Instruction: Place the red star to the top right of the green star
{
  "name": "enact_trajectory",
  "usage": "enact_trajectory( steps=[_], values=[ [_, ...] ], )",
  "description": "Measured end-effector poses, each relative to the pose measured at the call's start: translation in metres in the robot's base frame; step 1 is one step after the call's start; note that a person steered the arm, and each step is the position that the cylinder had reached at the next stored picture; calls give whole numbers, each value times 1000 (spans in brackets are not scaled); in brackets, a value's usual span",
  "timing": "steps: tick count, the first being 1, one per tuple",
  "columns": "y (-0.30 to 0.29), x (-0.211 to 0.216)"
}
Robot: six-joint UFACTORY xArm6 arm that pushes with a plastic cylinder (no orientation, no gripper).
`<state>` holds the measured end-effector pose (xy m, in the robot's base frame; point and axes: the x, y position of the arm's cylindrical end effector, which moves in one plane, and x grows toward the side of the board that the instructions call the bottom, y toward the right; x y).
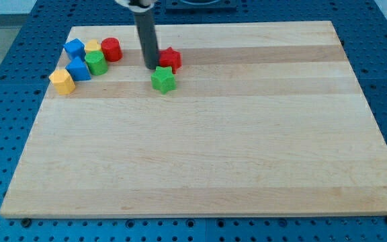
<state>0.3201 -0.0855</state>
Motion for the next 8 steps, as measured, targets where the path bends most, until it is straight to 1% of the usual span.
enact_trajectory(
  steps=[1,2,3,4,5,6,7,8],
  values=[
    [38,0],
    [51,0],
    [12,0],
    [-34,14],
    [-70,61],
    [-111,69],
    [-114,101],
    [-170,149]
  ],
)
